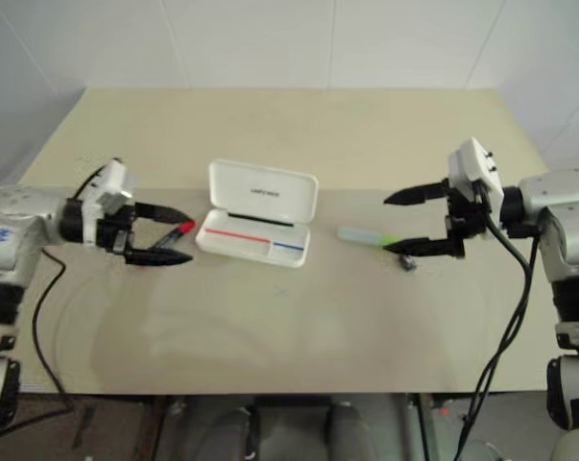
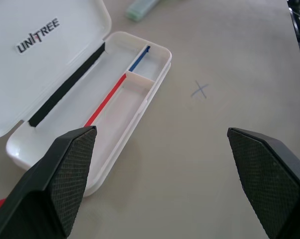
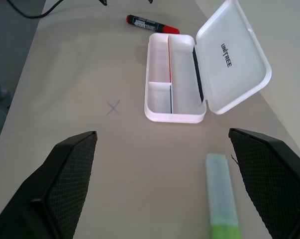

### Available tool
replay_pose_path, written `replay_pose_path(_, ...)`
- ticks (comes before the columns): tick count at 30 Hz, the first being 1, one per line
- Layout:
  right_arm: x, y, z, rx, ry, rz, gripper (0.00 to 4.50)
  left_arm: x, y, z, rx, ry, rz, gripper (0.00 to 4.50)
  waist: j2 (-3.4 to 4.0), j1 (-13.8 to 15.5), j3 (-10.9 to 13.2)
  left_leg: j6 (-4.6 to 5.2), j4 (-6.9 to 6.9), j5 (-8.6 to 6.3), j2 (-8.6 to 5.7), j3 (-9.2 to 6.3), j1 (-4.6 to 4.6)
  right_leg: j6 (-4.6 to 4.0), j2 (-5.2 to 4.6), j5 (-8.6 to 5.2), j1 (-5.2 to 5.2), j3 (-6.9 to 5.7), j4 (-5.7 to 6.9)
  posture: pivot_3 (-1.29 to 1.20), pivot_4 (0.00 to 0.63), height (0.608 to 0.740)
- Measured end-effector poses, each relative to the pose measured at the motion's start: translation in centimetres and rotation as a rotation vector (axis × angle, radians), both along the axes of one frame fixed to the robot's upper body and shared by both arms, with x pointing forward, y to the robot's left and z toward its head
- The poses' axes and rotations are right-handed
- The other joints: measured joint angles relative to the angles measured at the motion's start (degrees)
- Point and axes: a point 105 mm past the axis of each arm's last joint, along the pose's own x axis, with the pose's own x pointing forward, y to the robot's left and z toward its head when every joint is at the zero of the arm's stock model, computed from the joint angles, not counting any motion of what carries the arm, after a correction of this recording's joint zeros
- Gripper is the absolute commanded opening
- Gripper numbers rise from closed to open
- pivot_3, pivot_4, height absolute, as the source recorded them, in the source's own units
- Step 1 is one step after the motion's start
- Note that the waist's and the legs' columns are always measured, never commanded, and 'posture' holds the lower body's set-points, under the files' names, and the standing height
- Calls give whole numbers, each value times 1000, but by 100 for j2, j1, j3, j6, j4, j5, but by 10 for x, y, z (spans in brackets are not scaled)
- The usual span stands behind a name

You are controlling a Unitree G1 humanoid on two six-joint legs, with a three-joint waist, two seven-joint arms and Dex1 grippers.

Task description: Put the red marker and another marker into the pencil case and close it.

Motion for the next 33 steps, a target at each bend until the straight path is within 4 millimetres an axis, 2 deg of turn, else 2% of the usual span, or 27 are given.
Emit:
replay_pose_path(5, -9, -7, -2, -15, 5, -23, 4476, 13, -12, -17, 57, 29, -79, 4500, -2, 4, 1, 2, 8, -2, 2, 11, 1, 6, 0, 3, -1, 7, -1, 0, 150, 740)
replay_pose_path(12, -17, -10, -4, -11, 12, -50, 4476, 25, -21, -24, 106, -4, -108, 4500, -5, 17, 3, 3, 15, -3, 1, 15, 0, 13, -2, 7, -2, 12, -1, 0, 150, 740)
replay_pose_path(22, -22, -13, -4, -8, 14, -80, 4476, 29, -28, -41, 156, 3, -137, 4500, -6, 20, 3, 4, 17, -3, 2, 17, 0, 16, -2, 10, -2, 14, 0, 0, 150, 740)
replay_pose_path(25, -24, -11, -4, -14, 9, -72, 4500, 33, -29, -56, 226, -16, -133, 3895, -7, 21, 4, 5, 18, -4, 1, 17, -1, 17, -3, 11, -2, 14, -1, 0, 150, 740)
replay_pose_path(26, -24, -12, -4, -11, 9, -76, 4500, 36, -29, -61, 251, -31, -123, 3572, -8, 20, 4, 5, 17, -4, 1, 17, -1, 18, -3, 11, -2, 14, -1, 0, 150, 740)
replay_pose_path(33, -25, -14, -3, -4, 10, -97, 4500, 51, -36, -57, 294, -101, -67, 1206, -9, 26, 3, 8, 28, -5, 0, 18, 1, 22, -4, 20, 3, 16, -1, 0, 150, 740)
